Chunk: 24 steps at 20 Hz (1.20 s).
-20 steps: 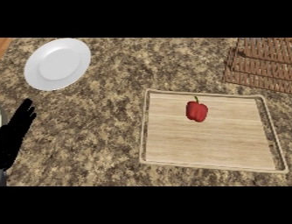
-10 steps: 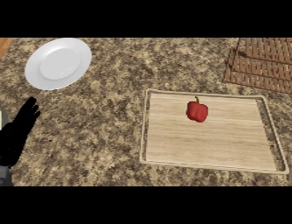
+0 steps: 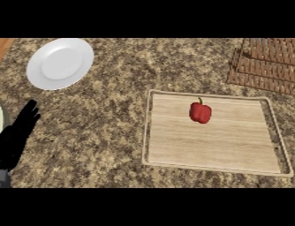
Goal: Pick the tomato from the tray and place it in the tiered shelf
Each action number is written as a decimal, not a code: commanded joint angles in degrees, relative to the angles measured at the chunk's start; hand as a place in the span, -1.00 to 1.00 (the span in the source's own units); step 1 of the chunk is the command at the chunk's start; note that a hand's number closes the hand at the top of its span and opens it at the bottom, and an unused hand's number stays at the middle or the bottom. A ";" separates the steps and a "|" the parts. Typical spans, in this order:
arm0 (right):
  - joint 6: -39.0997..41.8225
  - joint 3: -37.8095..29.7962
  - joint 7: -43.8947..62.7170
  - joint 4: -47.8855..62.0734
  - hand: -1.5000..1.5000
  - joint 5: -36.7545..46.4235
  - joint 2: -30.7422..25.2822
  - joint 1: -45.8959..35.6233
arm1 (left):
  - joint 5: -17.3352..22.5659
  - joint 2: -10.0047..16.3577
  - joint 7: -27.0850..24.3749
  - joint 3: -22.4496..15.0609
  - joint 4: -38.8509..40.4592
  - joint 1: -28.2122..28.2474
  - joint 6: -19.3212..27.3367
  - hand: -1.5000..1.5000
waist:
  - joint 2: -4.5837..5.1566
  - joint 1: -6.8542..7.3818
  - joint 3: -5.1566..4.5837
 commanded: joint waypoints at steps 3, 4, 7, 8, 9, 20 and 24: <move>-3.48 2.03 -4.62 11.97 -1.00 5.62 0.58 -4.55 | -0.50 -1.68 1.89 0.26 -0.48 -1.56 1.20 0.00 | 0.01 -0.24 0.02; -4.00 2.74 -6.12 13.05 -1.00 6.50 1.18 -4.33 | -0.08 0.36 0.80 1.36 -0.14 -0.43 -0.99 0.00 | -0.01 -0.20 0.02; -5.11 1.29 -12.28 16.64 -1.00 6.63 -0.09 -4.27 | 0.26 0.41 5.03 1.36 -5.95 0.38 -0.13 0.00 | -0.10 -0.21 0.06; -6.12 1.62 -13.01 19.15 -1.00 7.38 1.12 -6.47 | 0.46 -0.32 3.17 1.61 -3.04 -0.09 -0.92 0.00 | 0.02 -0.09 0.04; -6.85 1.59 -10.87 18.26 -1.00 7.27 2.79 -8.48 | 0.14 -0.55 4.21 1.28 -3.23 -0.35 -0.76 0.00 | -0.05 -0.21 0.03; 1.92 -9.36 -12.66 26.95 -1.00 -3.87 -0.29 -12.18 | -0.65 0.08 -1.33 3.78 1.36 0.22 -2.42 0.00 | -0.08 -0.76 0.01; 4.24 -14.10 -12.37 27.57 -1.00 -9.01 -1.46 -12.33 | -0.79 -0.72 1.65 2.94 -2.27 0.21 -1.58 0.00 | -0.34 -1.10 0.04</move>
